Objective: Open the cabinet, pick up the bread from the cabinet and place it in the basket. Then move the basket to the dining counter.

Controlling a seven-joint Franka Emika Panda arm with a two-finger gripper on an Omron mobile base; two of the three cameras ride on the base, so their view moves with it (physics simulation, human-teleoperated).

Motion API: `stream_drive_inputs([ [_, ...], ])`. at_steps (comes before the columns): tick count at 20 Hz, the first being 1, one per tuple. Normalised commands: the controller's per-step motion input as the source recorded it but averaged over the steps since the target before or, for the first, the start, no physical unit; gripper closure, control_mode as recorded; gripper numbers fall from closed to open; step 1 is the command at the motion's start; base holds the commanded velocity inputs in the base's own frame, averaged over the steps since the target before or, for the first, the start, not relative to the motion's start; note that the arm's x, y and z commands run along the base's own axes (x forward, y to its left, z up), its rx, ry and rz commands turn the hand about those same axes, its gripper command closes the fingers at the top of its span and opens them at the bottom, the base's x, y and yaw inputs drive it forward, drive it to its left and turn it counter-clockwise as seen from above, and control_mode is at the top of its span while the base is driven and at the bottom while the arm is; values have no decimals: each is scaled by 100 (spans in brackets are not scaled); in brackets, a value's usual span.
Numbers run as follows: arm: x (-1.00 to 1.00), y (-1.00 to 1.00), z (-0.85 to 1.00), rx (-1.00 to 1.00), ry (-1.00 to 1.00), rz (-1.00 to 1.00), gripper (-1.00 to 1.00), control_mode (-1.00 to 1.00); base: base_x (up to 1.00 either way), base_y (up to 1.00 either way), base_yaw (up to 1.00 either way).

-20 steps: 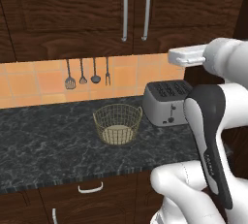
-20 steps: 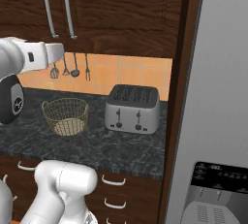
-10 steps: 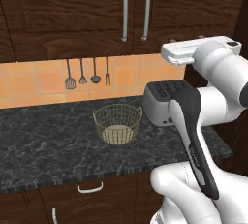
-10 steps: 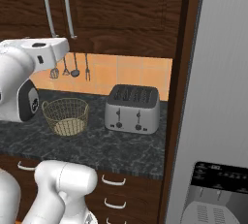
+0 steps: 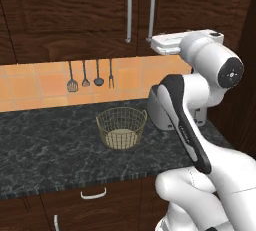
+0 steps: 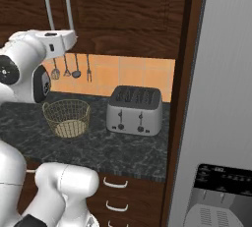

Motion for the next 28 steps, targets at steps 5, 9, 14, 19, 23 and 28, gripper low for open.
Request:
stream_drive_inputs([
  [5,65,7,5,0,8,0,-100,-100,0,0,0],
  [9,54,1,6,0,8,0,-100,-100,0,0,0],
  [14,40,1,5,0,4,0,-100,-100,0,0,0],
  [19,46,5,-1,0,1,0,-100,-100,0,0,0],
  [23,49,12,-1,0,0,0,-100,-100,0,0,0],
  [28,42,10,0,0,0,0,-100,-100,0,0,0],
])
